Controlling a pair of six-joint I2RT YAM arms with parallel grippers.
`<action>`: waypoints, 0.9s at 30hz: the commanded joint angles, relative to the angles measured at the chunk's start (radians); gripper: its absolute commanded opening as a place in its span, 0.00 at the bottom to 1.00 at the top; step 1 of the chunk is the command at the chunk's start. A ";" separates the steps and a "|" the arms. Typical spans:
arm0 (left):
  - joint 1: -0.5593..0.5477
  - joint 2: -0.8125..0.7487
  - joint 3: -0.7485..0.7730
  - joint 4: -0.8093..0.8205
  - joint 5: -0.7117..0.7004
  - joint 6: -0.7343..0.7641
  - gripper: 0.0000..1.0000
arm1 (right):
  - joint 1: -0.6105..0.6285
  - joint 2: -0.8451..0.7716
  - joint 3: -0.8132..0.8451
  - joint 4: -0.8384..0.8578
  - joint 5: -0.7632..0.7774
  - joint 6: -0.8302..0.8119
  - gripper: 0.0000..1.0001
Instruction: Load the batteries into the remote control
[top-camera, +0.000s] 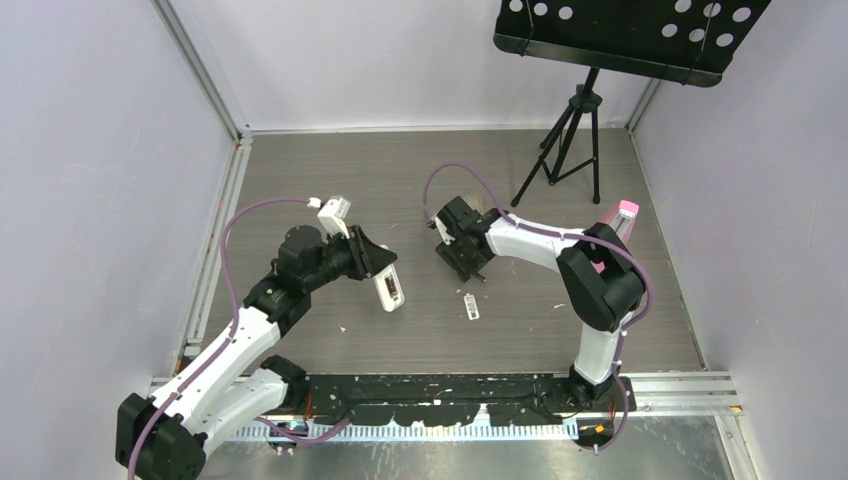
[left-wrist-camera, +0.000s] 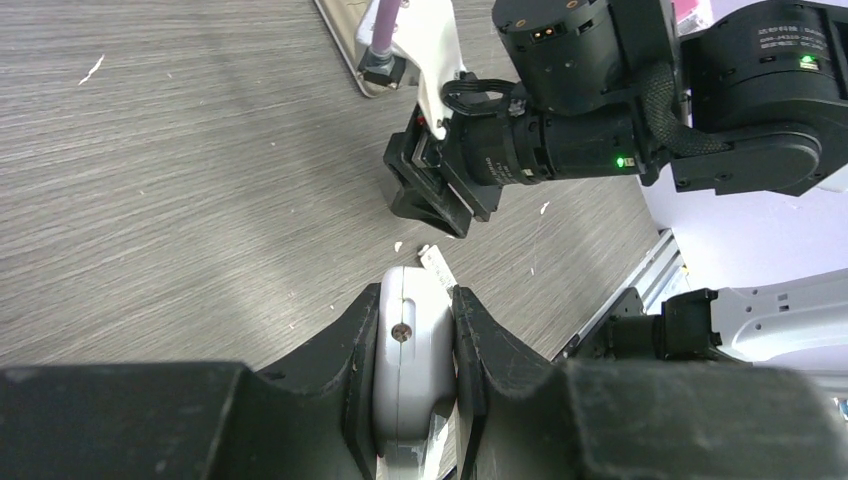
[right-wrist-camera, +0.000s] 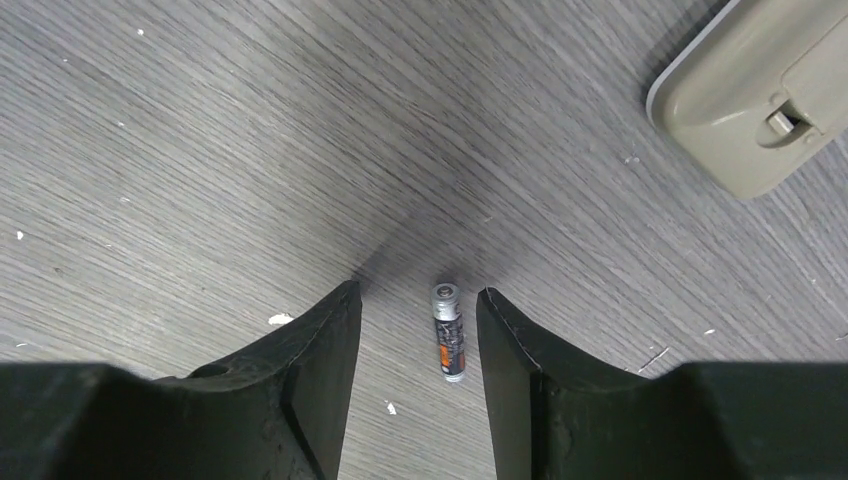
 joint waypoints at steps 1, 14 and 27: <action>0.004 -0.006 0.037 0.009 -0.023 0.013 0.00 | -0.001 -0.080 0.010 0.011 0.018 0.115 0.52; 0.007 -0.002 0.019 0.028 -0.040 0.009 0.00 | -0.005 -0.198 -0.149 0.166 0.096 0.923 0.36; 0.008 -0.008 -0.008 0.045 -0.034 0.001 0.00 | 0.032 -0.234 -0.312 0.260 0.150 1.192 0.38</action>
